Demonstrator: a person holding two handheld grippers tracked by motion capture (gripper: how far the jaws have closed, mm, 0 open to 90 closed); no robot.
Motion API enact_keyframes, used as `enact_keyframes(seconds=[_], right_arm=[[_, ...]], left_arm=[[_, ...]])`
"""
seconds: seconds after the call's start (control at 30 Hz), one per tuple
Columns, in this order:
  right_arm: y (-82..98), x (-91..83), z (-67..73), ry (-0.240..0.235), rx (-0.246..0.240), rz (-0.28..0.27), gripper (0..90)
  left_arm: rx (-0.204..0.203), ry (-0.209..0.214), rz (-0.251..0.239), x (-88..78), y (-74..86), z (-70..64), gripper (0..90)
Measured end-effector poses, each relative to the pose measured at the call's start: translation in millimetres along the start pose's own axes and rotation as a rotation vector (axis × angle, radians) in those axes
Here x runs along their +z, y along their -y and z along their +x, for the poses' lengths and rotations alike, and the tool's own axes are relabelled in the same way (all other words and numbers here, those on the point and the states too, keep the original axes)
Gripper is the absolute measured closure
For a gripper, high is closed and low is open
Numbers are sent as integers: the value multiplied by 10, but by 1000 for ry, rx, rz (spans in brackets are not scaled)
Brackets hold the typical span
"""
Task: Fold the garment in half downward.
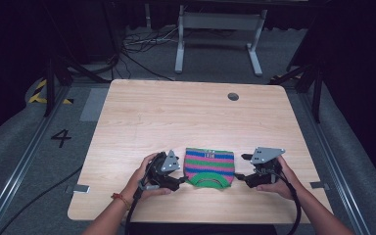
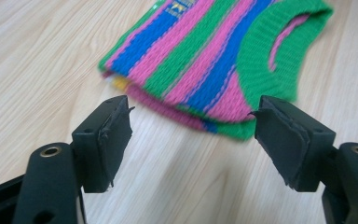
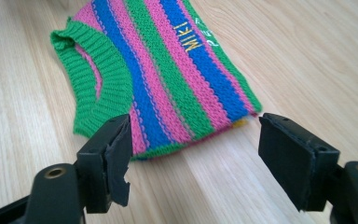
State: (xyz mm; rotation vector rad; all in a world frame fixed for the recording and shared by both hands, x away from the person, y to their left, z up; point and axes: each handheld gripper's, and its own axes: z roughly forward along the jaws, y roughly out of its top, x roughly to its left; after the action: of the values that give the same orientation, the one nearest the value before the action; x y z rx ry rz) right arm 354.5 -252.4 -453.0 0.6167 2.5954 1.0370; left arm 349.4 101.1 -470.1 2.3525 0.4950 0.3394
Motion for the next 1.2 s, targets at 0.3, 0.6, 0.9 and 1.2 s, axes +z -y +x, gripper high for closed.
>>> enact_keyframes(seconds=[0.3, 0.6, 0.9, 1.2], right_arm=[[132, -174, -79, 53, 2, 36, 268], [383, -299, -148, 91, 8, 62, 257], [622, -435, -252, 119, 73, 59, 251], [878, -567, -308, 153, 142, 53, 241]], left_arm=[[3, -41, 33, -259, 98, 107, 256], [-55, -63, 65, -456, 386, 206, 252], [-44, -85, 125, -596, 571, 231, 223], [-82, -102, 108, -701, 714, 256, 214]])
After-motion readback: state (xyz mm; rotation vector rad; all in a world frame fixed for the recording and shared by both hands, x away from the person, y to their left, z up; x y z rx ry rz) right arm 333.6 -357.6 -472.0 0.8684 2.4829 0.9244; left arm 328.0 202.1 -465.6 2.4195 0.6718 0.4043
